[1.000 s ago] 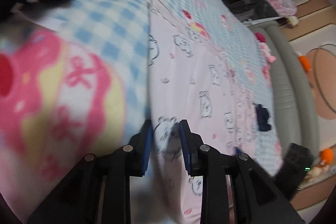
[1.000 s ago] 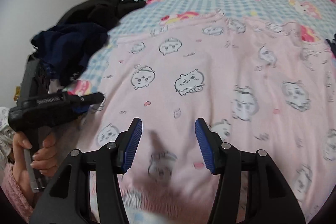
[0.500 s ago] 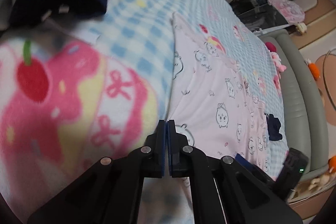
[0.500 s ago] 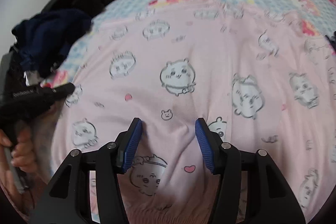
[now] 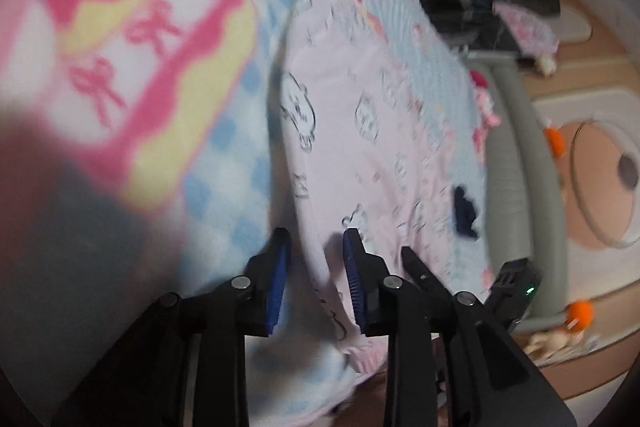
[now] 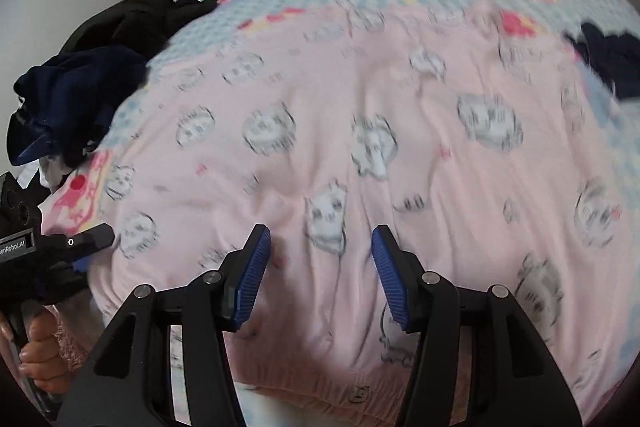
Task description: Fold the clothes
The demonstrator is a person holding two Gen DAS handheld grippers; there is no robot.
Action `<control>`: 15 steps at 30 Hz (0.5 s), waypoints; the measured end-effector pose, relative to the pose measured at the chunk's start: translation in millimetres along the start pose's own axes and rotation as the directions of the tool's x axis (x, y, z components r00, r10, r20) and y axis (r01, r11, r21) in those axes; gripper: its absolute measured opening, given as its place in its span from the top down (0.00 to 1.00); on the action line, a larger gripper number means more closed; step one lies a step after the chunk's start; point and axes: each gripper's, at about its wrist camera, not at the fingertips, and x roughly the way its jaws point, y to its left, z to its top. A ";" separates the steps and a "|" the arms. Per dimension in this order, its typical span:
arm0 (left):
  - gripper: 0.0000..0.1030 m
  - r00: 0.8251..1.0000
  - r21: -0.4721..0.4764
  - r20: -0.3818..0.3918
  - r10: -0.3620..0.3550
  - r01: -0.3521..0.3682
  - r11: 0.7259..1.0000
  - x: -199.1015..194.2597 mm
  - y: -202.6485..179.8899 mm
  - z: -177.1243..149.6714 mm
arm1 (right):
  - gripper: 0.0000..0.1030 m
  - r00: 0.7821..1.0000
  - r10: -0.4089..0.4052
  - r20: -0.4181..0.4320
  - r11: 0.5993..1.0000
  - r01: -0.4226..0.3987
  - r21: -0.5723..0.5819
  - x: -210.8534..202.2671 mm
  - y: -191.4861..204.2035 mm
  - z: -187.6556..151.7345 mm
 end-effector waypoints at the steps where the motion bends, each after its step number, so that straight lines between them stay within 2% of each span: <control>1: 0.75 1.000 0.016 -0.002 0.008 -0.008 1.000 0.7 -2.4 -1.3 | 0.47 1.000 0.005 0.005 1.000 -0.005 0.004 -1.5 -0.7 -0.9; 3: 0.90 0.999 0.021 0.016 0.035 -0.035 0.999 -5.0 -0.5 -0.8 | 0.47 1.000 0.013 0.014 1.000 -0.013 0.007 -5.0 -1.3 -2.0; 5: 0.94 0.998 0.018 0.036 0.060 -0.060 0.998 -11.9 2.7 -0.2 | 0.47 1.000 -0.002 0.022 1.000 0.002 -0.009 -9.8 -2.9 -1.7; 8: 0.97 0.993 0.020 0.059 0.105 -0.106 0.994 -21.8 7.0 -2.0 | 0.47 0.999 -0.055 0.004 0.998 0.055 -0.030 -8.5 -9.8 -3.6; 10: 0.97 0.988 0.027 0.071 0.134 -0.137 0.990 -27.4 8.8 -3.8 | 0.47 0.998 -0.055 -0.004 0.998 0.055 -0.031 -10.1 -15.5 -8.0; 15: 0.95 0.996 0.020 0.071 0.057 -0.058 0.998 -27.7 2.5 -5.4 | 0.47 0.998 0.008 0.062 1.000 -0.009 0.018 -31.1 -17.6 -6.2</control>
